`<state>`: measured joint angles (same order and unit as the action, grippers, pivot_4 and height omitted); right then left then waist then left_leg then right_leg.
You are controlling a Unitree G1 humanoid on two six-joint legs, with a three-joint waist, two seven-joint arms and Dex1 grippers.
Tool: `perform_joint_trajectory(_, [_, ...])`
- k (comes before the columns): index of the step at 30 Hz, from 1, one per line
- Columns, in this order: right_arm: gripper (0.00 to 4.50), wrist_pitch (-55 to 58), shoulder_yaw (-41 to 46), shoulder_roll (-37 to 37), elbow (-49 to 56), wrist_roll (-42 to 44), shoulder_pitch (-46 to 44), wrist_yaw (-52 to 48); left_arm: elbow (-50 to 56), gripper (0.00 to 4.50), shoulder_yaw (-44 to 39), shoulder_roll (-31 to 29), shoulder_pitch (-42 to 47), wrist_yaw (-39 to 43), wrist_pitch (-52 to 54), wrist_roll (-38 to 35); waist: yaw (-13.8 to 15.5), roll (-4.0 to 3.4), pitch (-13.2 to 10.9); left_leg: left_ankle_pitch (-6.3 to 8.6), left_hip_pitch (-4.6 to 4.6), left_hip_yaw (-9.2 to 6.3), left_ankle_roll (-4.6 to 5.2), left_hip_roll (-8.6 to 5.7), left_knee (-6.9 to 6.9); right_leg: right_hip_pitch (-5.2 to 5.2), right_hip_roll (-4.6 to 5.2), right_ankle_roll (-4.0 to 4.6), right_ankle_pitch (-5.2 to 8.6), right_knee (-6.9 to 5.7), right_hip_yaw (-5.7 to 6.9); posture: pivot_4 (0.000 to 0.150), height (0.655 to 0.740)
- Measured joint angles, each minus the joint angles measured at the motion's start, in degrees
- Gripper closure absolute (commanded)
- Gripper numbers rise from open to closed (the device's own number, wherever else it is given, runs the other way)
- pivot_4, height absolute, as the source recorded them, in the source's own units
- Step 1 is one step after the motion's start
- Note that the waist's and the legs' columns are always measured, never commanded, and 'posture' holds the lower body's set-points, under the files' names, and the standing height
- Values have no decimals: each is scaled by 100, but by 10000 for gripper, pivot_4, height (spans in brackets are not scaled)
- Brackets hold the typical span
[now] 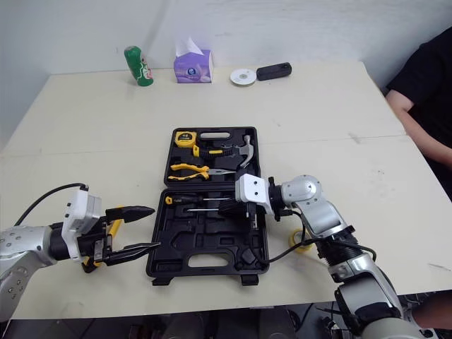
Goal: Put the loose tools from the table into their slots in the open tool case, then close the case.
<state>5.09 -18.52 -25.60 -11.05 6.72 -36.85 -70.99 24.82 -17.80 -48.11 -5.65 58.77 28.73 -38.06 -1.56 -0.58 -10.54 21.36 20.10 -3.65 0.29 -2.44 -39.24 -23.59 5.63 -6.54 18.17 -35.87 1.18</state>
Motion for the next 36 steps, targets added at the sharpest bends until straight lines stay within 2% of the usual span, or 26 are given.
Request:
perform_joint_trajectory(4, [44585, 639, -89, 6, 99, 52, -66, -19, 1, 0, 0, 0, 0, 0, 0, 2, 1, 21, 27, -1, -6, 0, -2, 1, 0, 2, 0, 7, 0, 2, -2, 1500, 7400])
perform_joint_trajectory(8, [44585, 746, -113, 129, 34, 37, -4, 143, 2, 0, 0, 0, 7, 1, 0, 3, 0, 52, 54, -1, -42, 0, -5, 2, 10, 28, 0, 19, 6, 2, -4, 1500, 7400])
perform_joint_trajectory(12, [44585, 974, -133, 170, -9, 43, -48, 190, 2, 0, 0, -5, 13, 11, 2, 3, -1, 50, 59, 2, -98, -3, -8, 6, 23, 79, -4, 25, 9, 12, -10, 1500, 7400])
perform_joint_trajectory(19, [44585, 1021, -120, 190, -38, 104, -35, 231, 1, 0, 1, -7, 25, 28, 4, 6, -1, 49, 75, 3, -105, -8, -10, 9, 23, 88, -5, 26, 10, 13, -9, 1500, 7400])
perform_joint_trajectory(27, [44585, 747, 558, 200, 8, 884, 227, -96, -6, 0, 1, 94, 22, -80, -53, 22, 3, 33, 57, 6, -72, -10, -7, 6, 27, 62, -4, 26, 10, 25, -7, 1500, 7400])
perform_joint_trajectory(30, [44585, 641, 989, -148, 272, 1393, 280, -522, -58, 0, -51, 116, -42, -137, -139, 43, 12, 32, 56, 6, -62, -10, -7, 8, 30, 49, -6, 26, 10, 25, -4, 1500, 7400])
perform_joint_trajectory(31, [38552, 658, 1163, -219, 310, 1511, 294, -529, -73, 0, -101, 117, -92, -149, -146, 43, 11, 32, 56, 6, -57, -10, -7, 8, 30, 47, -6, 26, 10, 26, -4, 1500, 7400])
perform_joint_trajectory(32, [35953, 731, 1379, -371, 436, 1659, 365, -520, -89, 0, -194, 114, -166, -156, -148, 43, 13, 32, 55, 6, -51, -10, -7, 8, 30, 41, -5, 26, 10, 27, -4, 1500, 7400])
perform_joint_trajectory(36, [16788, 623, 1992, -892, 670, 1752, 821, -395, -288, 0, -706, 96, -403, -189, -181, 43, 24, 32, 55, 6, -41, -10, -7, 8, 30, 31, -6, 26, 10, 28, -4, 1500, 7400])
